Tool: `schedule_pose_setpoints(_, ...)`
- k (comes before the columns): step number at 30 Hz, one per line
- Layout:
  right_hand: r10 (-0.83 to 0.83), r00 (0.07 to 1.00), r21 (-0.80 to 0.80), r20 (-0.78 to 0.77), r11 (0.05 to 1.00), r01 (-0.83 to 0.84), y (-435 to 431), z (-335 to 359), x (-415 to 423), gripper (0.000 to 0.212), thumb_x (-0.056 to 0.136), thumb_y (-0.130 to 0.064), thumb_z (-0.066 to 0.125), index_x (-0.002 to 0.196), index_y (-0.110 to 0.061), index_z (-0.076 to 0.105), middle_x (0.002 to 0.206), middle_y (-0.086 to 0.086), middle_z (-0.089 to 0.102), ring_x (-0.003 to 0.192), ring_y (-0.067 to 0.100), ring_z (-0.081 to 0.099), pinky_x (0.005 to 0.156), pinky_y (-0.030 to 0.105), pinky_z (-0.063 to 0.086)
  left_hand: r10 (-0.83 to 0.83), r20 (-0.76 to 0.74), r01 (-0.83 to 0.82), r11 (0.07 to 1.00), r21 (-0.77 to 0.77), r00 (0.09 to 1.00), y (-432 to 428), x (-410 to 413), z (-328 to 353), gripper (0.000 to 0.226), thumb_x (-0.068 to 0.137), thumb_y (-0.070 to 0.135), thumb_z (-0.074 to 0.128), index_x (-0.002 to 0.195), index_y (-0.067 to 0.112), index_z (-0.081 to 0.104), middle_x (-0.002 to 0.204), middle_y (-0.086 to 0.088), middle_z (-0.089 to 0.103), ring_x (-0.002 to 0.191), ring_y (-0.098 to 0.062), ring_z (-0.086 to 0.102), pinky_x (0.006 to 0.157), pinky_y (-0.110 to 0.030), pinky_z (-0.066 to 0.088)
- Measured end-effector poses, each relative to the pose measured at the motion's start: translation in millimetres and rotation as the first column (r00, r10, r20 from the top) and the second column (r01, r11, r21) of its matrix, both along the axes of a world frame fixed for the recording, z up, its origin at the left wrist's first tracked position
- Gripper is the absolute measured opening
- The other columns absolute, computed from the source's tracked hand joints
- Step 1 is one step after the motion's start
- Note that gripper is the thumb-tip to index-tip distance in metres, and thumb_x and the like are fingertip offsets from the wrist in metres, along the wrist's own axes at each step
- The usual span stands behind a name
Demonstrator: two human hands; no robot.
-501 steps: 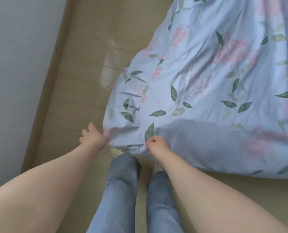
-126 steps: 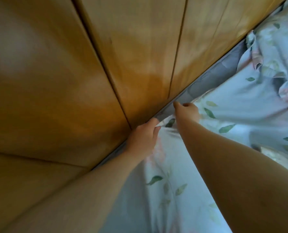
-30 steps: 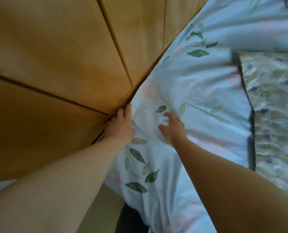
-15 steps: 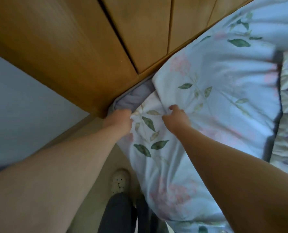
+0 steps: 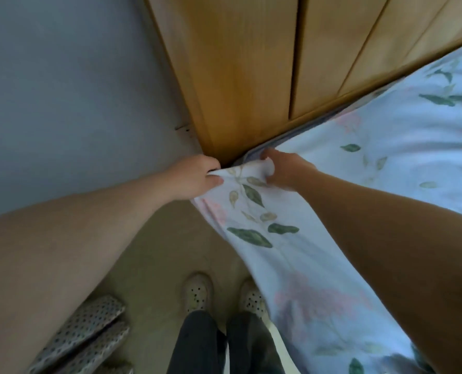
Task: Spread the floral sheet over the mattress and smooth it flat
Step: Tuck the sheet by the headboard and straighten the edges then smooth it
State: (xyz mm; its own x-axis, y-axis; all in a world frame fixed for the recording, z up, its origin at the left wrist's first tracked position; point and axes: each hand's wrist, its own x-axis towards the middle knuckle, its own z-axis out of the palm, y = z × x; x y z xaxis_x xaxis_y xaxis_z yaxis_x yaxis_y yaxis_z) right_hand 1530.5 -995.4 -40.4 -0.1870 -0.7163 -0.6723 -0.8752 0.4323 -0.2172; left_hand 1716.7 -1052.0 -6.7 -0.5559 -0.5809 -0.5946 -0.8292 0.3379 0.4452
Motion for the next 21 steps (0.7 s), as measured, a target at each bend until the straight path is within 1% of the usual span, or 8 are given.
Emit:
schedule_pose_setpoints(2,-0.024,1.000,-0.011,-0.019,1.000,0.024,-8,6,8,0.065,0.091,-0.023,0.053,0.146,-0.035,0.021,0.130,0.011,0.053,0.115,0.033,0.055,0.078,0.036,0.043,-0.027,-0.011,0.026,0.999,-0.046,1.000,-8,8,5,0.024,0.098,0.025,0.049,0.109,0.008,0.061,0.095,-0.006,0.056,0.089,-0.019,0.051,0.070,-0.024,0.033)
schedule_pose_setpoints(5,-0.026,0.999,-0.041,-0.037,0.999,0.024,-21,12,18,0.039,0.096,-0.027,0.045,0.135,-0.021,0.044,0.125,0.014,0.056,0.112,0.033,0.056,0.084,0.038,0.046,-0.049,-0.023,0.045,0.988,-0.145,0.999,-21,21,9,0.024,0.097,0.026,0.050,0.109,0.008,0.062,0.106,-0.012,0.063,0.099,-0.027,0.057,0.071,-0.025,0.034)
schedule_pose_setpoints(8,-0.148,0.983,-0.269,-0.109,0.956,0.114,-28,17,26,0.027,0.099,-0.027,0.039,0.113,-0.009,0.054,0.113,0.020,0.059,0.104,0.038,0.056,0.075,0.036,0.042,-0.004,-0.047,-0.009,0.962,-0.272,0.999,-35,25,9,0.024,0.096,0.028,0.050,0.108,0.009,0.061,0.112,-0.015,0.063,0.102,-0.031,0.058,0.074,-0.028,0.039)
schedule_pose_setpoints(10,-0.223,0.966,-0.382,-0.134,0.911,0.157,-33,18,32,0.025,0.100,-0.024,0.037,0.111,-0.007,0.051,0.108,0.021,0.059,0.099,0.037,0.057,0.069,0.033,0.038,0.042,-0.053,-0.058,0.935,-0.349,0.998,-42,25,7,0.026,0.096,0.030,0.050,0.107,0.009,0.061,0.111,-0.017,0.063,0.103,-0.034,0.059,0.076,-0.031,0.041)
schedule_pose_setpoints(12,-0.256,0.958,-0.408,-0.126,0.894,0.185,-38,14,40,0.025,0.100,-0.021,0.036,0.115,-0.006,0.049,0.109,0.020,0.058,0.099,0.036,0.057,0.069,0.033,0.036,0.054,-0.012,-0.055,0.915,-0.399,0.998,-46,27,-2,0.029,0.097,0.031,0.048,0.105,0.007,0.060,0.110,-0.018,0.063,0.102,-0.036,0.059,0.074,-0.032,0.041)
schedule_pose_setpoints(16,-0.300,0.954,-0.405,-0.020,0.874,0.267,-32,-16,55,0.022,0.100,-0.018,0.035,0.112,-0.005,0.047,0.105,0.019,0.060,0.089,0.033,0.055,0.067,0.034,0.036,0.043,0.135,0.014,0.919,-0.394,0.990,-41,32,-34,0.032,0.099,0.030,0.042,0.112,0.004,0.056,0.114,-0.018,0.060,0.106,-0.036,0.057,0.072,-0.032,0.036)
schedule_pose_setpoints(19,-0.375,0.922,-0.374,0.097,0.845,0.383,-26,-33,60,0.025,0.098,-0.023,0.040,0.116,-0.007,0.043,0.101,0.017,0.060,0.096,0.036,0.058,0.069,0.036,0.040,0.057,0.207,0.018,0.939,-0.343,0.977,-39,27,-57,0.029,0.101,0.023,0.039,0.117,0.004,0.054,0.116,-0.018,0.059,0.107,-0.034,0.058,0.071,-0.033,0.036)
schedule_pose_setpoints(21,-0.400,0.898,-0.350,0.186,0.827,0.441,-22,-40,63,0.034,0.096,-0.026,0.044,0.125,-0.010,0.037,0.108,0.015,0.060,0.104,0.035,0.058,0.074,0.038,0.044,0.083,0.256,0.004,0.946,-0.323,0.963,-39,23,-67,0.027,0.101,0.016,0.039,0.120,0.003,0.053,0.119,-0.018,0.059,0.110,-0.034,0.057,0.075,-0.036,0.041)
